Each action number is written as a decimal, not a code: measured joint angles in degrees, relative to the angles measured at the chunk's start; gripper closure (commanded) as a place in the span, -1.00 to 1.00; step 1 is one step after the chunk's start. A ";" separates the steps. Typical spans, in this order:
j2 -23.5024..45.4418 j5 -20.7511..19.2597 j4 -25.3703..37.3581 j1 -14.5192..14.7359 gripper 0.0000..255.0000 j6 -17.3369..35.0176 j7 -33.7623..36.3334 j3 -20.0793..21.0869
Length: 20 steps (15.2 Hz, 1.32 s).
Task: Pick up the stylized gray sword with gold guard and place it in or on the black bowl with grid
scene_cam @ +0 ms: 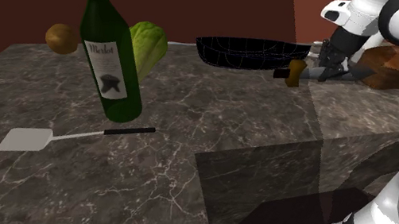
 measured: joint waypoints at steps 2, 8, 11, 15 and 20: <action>-0.12 0.34 1.25 0.08 1.00 -1.36 -0.28 0.34; 0.94 1.40 6.55 0.51 1.00 -5.49 -1.35 1.13; 1.39 1.87 9.08 0.68 1.00 -7.53 -1.83 1.56; 2.31 2.45 12.46 0.91 1.00 -9.97 -2.35 2.08; 4.06 3.11 17.55 1.19 1.00 -13.19 -3.27 2.52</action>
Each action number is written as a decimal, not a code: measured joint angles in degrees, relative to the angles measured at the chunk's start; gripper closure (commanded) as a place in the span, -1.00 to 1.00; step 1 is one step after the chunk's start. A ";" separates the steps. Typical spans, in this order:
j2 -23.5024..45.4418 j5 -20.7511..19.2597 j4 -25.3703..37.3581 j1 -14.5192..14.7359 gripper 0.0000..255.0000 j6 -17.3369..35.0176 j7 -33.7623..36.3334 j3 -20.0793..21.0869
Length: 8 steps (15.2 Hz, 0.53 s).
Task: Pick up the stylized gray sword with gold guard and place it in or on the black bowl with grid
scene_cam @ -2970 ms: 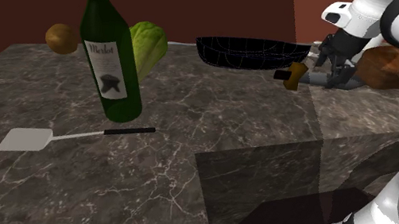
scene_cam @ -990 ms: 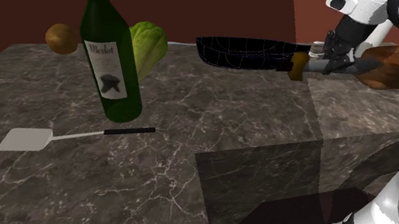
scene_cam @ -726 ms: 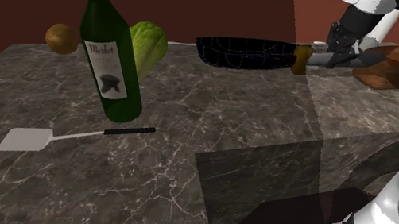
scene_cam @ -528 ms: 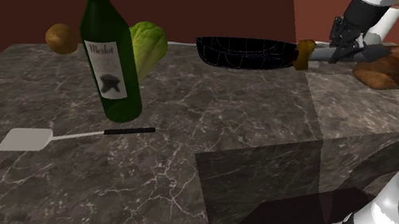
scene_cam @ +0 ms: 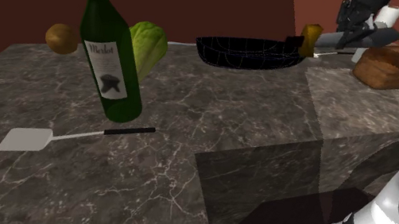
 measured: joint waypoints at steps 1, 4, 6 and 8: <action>0.21 0.15 1.03 0.04 1.00 -0.82 -0.16 0.18; 1.05 0.40 3.69 0.12 1.00 -2.57 -0.72 0.34; 1.86 0.67 5.85 0.23 1.00 -3.91 -0.99 0.60; 2.45 0.81 7.83 0.26 1.00 -5.23 -1.46 0.68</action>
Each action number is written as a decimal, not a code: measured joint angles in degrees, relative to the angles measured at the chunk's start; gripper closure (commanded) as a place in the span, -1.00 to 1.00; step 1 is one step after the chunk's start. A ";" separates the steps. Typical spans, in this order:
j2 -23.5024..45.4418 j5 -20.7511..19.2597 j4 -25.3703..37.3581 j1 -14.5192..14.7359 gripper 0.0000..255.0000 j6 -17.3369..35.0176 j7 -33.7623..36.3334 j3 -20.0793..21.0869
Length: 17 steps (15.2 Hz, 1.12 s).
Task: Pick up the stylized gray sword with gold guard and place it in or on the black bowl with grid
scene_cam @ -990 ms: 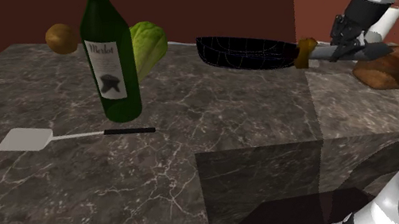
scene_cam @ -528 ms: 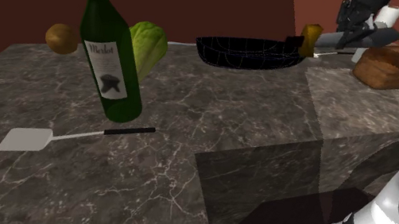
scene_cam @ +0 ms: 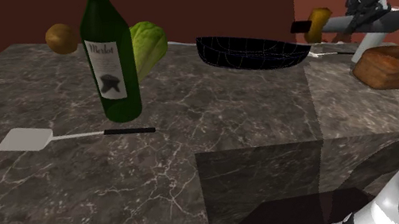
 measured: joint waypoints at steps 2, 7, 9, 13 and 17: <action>2.87 0.48 2.06 0.49 1.00 0.70 0.46 0.00; 11.89 2.13 8.07 1.97 1.00 3.10 2.41 0.39; 16.12 2.85 11.12 2.50 1.00 4.17 2.80 0.21; 24.85 4.55 18.88 3.57 1.00 4.70 3.97 0.55; 34.47 6.52 28.67 4.07 1.00 4.37 3.86 0.17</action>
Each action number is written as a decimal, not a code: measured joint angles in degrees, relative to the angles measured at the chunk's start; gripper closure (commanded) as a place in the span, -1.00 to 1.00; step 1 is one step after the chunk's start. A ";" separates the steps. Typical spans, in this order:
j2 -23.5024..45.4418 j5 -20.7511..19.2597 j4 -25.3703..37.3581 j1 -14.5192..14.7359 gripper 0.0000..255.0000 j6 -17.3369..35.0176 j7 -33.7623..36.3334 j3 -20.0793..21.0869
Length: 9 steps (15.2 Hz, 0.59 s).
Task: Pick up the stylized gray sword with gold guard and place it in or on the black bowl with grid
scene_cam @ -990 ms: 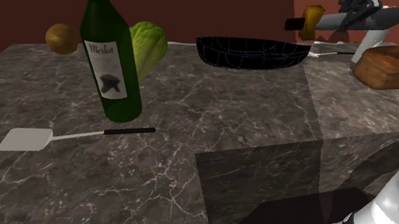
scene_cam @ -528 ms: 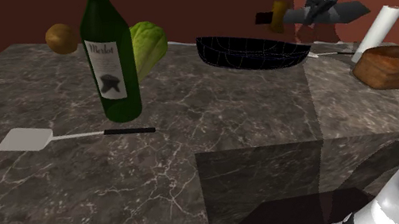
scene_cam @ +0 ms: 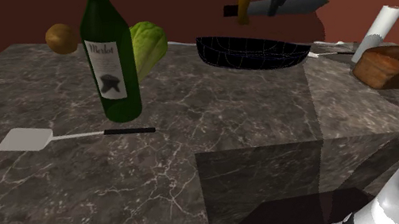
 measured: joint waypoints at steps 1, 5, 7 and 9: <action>1.83 0.38 1.83 0.04 1.00 -0.06 -0.03 -0.06; 2.44 0.43 -0.40 0.15 1.00 2.62 0.86 0.04; 1.94 0.28 -2.49 0.13 1.00 4.19 1.20 0.02; 1.25 0.05 -4.88 0.19 1.00 5.80 1.81 0.13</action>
